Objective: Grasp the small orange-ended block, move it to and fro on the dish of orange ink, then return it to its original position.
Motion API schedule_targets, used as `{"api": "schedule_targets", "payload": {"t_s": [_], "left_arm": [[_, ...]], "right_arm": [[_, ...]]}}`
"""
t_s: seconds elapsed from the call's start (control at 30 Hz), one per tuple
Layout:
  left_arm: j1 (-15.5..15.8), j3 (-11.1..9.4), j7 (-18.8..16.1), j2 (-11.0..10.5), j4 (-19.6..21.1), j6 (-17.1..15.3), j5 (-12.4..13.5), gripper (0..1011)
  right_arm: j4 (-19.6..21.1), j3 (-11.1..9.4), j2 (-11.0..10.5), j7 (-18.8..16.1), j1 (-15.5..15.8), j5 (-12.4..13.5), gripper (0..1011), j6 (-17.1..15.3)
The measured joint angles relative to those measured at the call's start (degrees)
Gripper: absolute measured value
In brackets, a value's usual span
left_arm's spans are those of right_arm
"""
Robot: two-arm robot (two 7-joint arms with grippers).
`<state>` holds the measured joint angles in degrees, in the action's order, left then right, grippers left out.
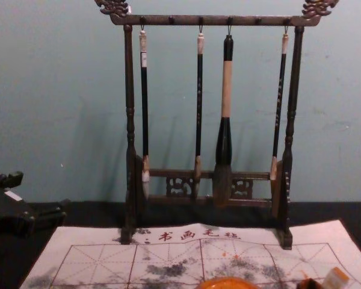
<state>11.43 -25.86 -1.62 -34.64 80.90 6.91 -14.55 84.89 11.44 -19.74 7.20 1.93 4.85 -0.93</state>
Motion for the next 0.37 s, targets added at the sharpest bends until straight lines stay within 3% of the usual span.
{"api": "schedule_targets", "payload": {"t_s": [0.37], "left_arm": [[0.0, 0.0, 0.0, 0.0, 0.0, 0.0, 0.0, 1001]], "right_arm": [[0.1, 0.0, 0.0, 0.1, 0.0, 0.0, 1002, 0.0]]}}
